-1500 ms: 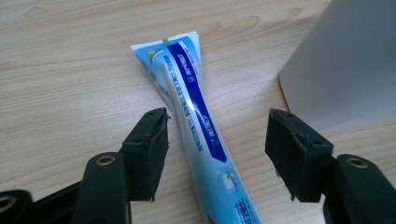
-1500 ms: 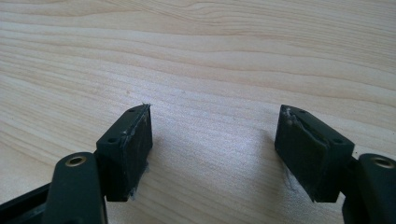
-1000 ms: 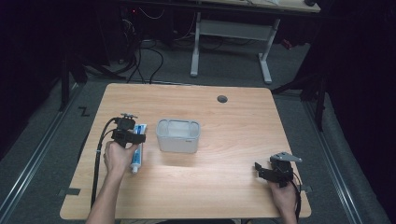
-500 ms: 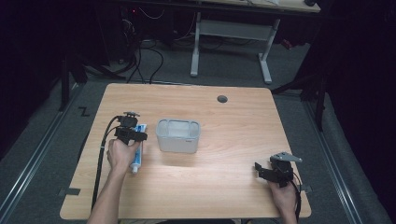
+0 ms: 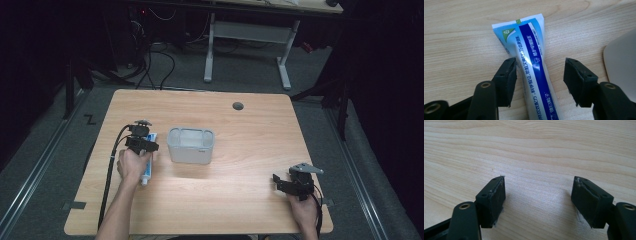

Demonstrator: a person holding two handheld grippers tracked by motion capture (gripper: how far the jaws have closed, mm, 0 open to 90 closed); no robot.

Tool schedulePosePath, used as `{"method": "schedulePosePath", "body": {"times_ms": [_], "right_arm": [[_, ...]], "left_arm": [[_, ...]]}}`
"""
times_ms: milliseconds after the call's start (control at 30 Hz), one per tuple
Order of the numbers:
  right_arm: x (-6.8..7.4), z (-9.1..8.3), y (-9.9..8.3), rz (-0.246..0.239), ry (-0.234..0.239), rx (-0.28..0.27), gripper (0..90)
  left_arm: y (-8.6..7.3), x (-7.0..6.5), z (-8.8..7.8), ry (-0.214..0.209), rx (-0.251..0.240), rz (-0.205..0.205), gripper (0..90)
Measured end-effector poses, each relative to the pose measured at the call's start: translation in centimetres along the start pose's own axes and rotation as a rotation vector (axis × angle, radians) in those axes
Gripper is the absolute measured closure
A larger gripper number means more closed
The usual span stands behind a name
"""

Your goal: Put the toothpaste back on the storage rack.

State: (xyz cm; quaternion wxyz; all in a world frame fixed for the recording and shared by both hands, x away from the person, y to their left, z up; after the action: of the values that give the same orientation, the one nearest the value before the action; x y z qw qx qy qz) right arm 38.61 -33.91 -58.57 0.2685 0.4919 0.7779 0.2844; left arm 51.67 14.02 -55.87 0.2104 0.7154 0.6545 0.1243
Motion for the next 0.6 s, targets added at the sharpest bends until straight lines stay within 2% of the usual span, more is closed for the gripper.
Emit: {"method": "schedulePosePath", "body": {"times_ms": [333,600], "right_arm": [[0.0,0.0,0.0,0.0,0.0,0.0,27.6],[0.0,0.0,0.0,0.0,-0.001,0.0,27.6]], "left_arm": [[-0.23,0.36,0.54,0.034,0.029,0.002,55.7],[-0.36,0.24,0.91,0.027,0.046,-0.018,57.6]]}}
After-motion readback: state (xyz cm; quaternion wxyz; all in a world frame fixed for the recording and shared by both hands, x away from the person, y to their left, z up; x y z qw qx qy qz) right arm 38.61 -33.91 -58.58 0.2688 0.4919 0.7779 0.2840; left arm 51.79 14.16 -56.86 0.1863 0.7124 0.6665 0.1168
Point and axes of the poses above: each handheld gripper's, and its own axes: z roughly forward along the jaws, y roughly out of its top, x roughly to its left, the point moved 8 cm from there along z, roughly forward along the jaws, and after that the axes turned 10 degrees about -z, right-handed, at the moved point
